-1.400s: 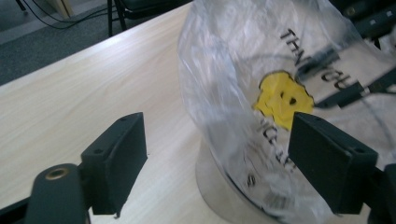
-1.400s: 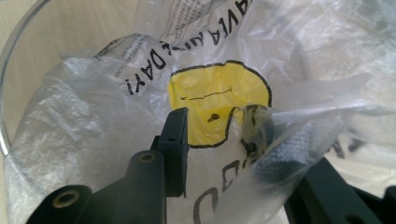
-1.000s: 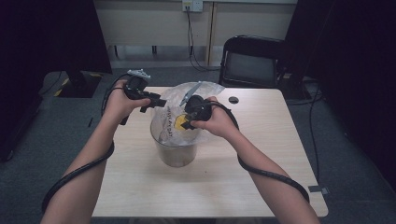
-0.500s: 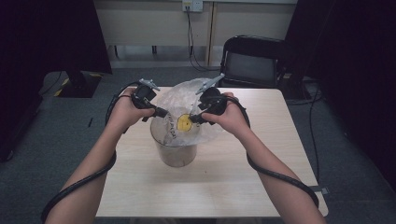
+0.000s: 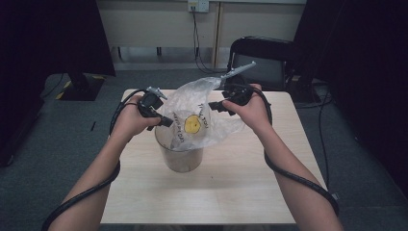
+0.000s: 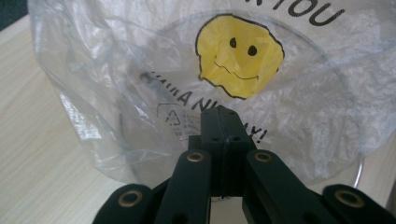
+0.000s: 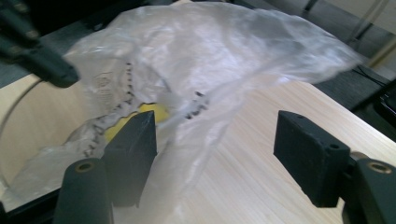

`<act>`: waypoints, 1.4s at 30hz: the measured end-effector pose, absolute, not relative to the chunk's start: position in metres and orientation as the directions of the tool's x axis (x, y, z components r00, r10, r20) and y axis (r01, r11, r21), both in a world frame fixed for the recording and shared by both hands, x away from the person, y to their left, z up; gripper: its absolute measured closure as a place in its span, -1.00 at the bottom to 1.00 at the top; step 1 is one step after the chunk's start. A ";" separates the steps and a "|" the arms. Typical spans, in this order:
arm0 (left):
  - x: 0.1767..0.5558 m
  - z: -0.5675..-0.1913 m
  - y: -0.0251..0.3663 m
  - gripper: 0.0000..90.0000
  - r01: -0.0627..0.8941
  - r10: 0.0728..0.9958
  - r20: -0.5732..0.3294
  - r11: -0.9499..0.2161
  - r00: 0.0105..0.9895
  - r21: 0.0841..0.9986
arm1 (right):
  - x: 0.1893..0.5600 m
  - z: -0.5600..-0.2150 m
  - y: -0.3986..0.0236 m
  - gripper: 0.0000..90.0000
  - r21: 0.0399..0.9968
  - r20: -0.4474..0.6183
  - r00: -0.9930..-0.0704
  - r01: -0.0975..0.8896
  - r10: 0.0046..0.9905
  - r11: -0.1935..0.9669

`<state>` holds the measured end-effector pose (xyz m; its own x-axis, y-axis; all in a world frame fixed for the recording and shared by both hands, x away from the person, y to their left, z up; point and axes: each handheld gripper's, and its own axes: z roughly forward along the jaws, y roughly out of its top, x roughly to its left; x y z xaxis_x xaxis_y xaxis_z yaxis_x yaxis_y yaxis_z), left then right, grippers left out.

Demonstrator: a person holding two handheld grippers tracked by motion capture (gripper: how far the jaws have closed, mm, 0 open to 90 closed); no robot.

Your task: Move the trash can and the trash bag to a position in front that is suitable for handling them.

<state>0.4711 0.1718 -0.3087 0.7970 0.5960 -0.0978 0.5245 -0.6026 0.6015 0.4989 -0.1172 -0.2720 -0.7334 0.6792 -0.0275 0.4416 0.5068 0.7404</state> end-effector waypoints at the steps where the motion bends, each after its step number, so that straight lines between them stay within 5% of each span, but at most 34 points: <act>1: 0.471 -0.308 0.172 1.00 0.525 0.595 -0.099 -0.602 0.797 0.601 | 0.501 -0.272 -0.119 -0.35 0.735 -0.047 -0.718 0.446 0.694 0.511; 9: 0.469 -0.303 0.174 1.00 0.534 0.606 -0.088 -0.613 0.791 0.583 | 0.515 -0.278 -0.136 -0.29 0.729 0.003 -0.665 0.513 0.747 0.454; 16: 0.468 -0.300 0.177 1.00 0.526 0.613 -0.081 -0.594 0.786 0.609 | 0.519 -0.297 -0.127 0.05 0.693 0.059 -0.697 0.544 0.715 0.474; 21: 0.468 -0.285 0.184 0.61 0.480 0.637 0.015 -0.597 0.771 0.643 | 0.519 -0.301 -0.113 0.48 0.676 0.076 -0.749 0.524 0.658 0.518; 24: 0.474 -0.278 0.191 0.00 0.469 0.673 0.034 -0.551 0.739 0.691 | 0.519 -0.303 -0.107 0.72 0.665 0.067 -0.787 0.494 0.614 0.560; 28: 0.484 -0.278 0.200 -0.25 0.496 0.700 0.010 -0.515 0.714 0.698 | 0.516 -0.305 -0.100 0.86 0.651 0.062 -0.817 0.469 0.573 0.598; 42: 0.525 -0.299 0.186 -0.31 0.475 0.639 0.016 -0.588 0.769 0.654 | 0.516 -0.305 -0.089 0.79 0.630 0.033 -0.843 0.435 0.537 0.643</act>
